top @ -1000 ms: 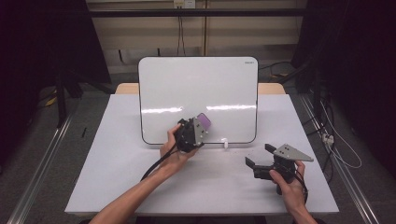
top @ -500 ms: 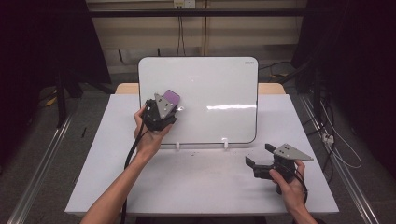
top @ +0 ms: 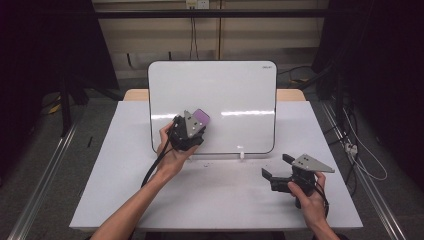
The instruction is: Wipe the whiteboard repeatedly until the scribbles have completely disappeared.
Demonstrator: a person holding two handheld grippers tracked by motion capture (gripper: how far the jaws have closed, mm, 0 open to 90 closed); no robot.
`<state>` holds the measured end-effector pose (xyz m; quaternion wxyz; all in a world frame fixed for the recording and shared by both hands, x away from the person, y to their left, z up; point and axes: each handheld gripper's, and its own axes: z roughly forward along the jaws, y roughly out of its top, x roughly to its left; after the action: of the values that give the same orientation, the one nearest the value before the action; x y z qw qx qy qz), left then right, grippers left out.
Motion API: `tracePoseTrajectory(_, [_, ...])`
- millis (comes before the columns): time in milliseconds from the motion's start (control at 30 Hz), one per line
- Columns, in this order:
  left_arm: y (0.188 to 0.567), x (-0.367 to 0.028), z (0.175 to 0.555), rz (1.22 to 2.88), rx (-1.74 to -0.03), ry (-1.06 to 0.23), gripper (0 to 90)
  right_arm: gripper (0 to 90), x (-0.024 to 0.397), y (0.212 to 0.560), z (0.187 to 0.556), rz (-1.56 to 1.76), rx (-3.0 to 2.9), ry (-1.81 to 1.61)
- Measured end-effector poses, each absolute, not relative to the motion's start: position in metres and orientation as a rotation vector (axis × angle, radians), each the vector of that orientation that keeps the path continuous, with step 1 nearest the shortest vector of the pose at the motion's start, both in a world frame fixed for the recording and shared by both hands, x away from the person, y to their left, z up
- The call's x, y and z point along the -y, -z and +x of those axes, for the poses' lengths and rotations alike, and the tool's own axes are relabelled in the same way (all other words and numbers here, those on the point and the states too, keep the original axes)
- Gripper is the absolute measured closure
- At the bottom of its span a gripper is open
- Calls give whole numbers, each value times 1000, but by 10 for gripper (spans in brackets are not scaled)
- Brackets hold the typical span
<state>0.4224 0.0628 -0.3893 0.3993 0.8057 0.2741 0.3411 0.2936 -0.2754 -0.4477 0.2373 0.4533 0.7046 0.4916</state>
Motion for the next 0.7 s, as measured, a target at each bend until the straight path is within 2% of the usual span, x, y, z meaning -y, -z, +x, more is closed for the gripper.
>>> tracePoseTrajectory(433, [379,-94,405,1896,-742,-685,411,56,266,445,295,1244,-1918,-1367])
tracePoseTrajectory(700, [379,-111,393,1832,-790,-629,410,79,256,444,295,1231,-1901,-1403])
